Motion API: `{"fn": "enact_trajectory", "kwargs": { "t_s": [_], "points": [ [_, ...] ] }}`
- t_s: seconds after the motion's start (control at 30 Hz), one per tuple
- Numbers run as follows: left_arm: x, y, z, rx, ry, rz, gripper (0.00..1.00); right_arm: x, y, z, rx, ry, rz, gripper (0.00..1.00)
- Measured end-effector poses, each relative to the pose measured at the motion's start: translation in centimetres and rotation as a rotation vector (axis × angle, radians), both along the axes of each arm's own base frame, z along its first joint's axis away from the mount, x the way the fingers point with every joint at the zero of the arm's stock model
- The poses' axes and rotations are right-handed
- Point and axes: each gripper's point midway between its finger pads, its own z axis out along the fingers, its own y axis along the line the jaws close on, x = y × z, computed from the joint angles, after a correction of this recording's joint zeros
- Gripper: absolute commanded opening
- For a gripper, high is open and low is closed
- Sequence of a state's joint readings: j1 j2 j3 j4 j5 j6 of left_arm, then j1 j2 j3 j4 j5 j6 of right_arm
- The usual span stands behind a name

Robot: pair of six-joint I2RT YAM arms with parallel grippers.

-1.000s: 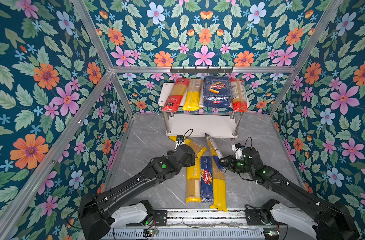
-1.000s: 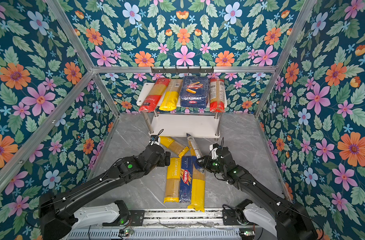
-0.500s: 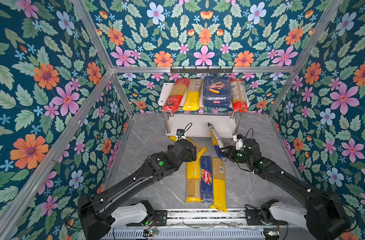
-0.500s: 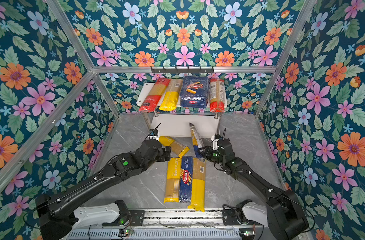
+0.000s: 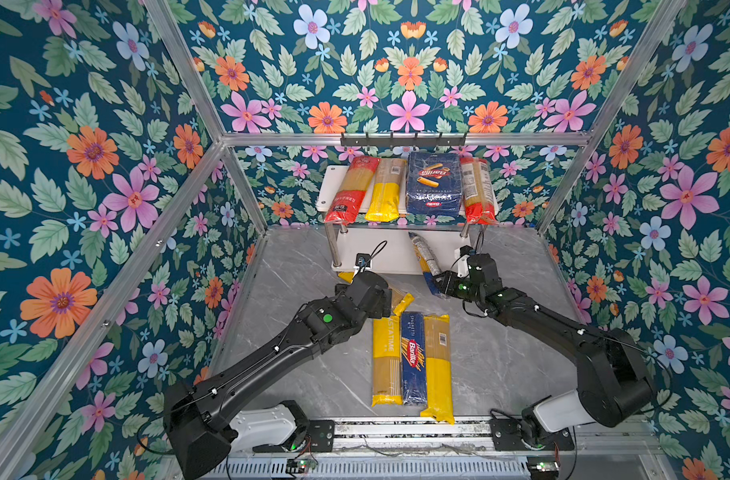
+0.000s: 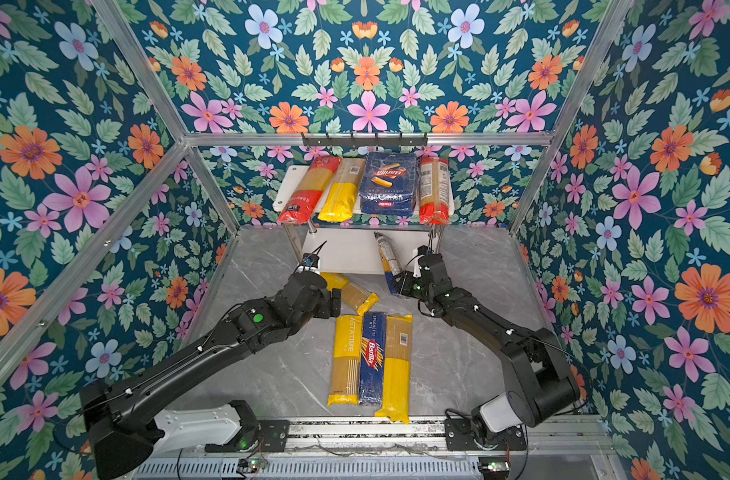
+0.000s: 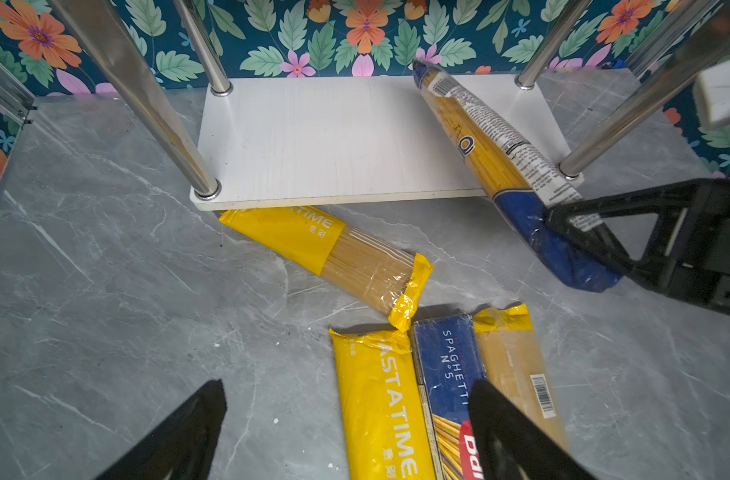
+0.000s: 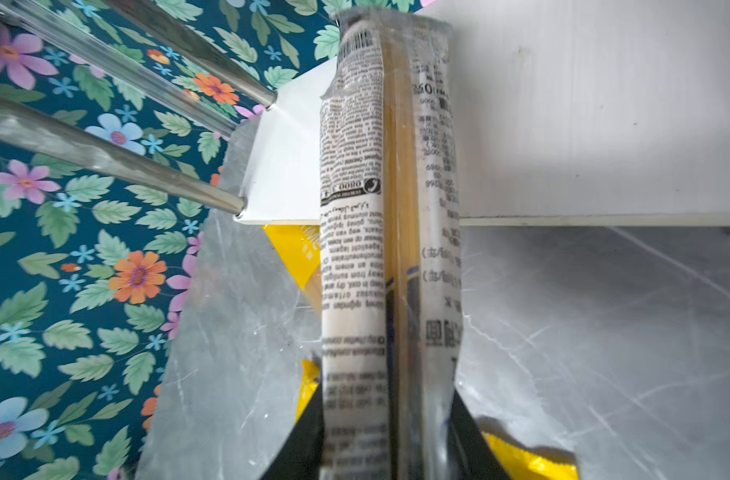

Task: Place and organize the pasta boxes and bags onto the shelf
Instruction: 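Stand the white-labelled bag on the lower shelf beside the shelf post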

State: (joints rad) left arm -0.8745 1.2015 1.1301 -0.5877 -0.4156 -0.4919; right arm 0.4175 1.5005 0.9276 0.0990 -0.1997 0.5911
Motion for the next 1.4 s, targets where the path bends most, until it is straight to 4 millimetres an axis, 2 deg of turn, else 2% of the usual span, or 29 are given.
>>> {"fn": "enact_trajectory", "kwargs": {
  "t_s": [0.3, 0.53, 0.63, 1.1, 1.4],
  "points": [
    [1.8, 2.3, -0.1, -0.002, 0.004, 0.036, 0.94, 3.3, -1.0, -1.1, -0.123, -0.058, -0.073, 0.00],
    [2.0, 4.2, -0.7, -0.014, 0.017, 0.054, 0.94, 5.9, -1.3, -2.8, -0.188, -0.067, -0.124, 0.00],
    [2.0, 4.8, -0.7, -0.018, 0.016, 0.061, 0.94, 6.7, -1.6, -2.9, -0.209, -0.071, -0.149, 0.00],
    [1.8, 5.9, -0.5, -0.016, 0.005, 0.067, 0.94, 7.9, -4.3, -4.0, -0.362, -0.040, -0.272, 0.00],
    [1.6, 6.2, -0.1, -0.024, -0.005, 0.070, 0.94, 8.9, -4.9, -4.6, -0.405, -0.025, -0.317, 0.00]
  ]
}}
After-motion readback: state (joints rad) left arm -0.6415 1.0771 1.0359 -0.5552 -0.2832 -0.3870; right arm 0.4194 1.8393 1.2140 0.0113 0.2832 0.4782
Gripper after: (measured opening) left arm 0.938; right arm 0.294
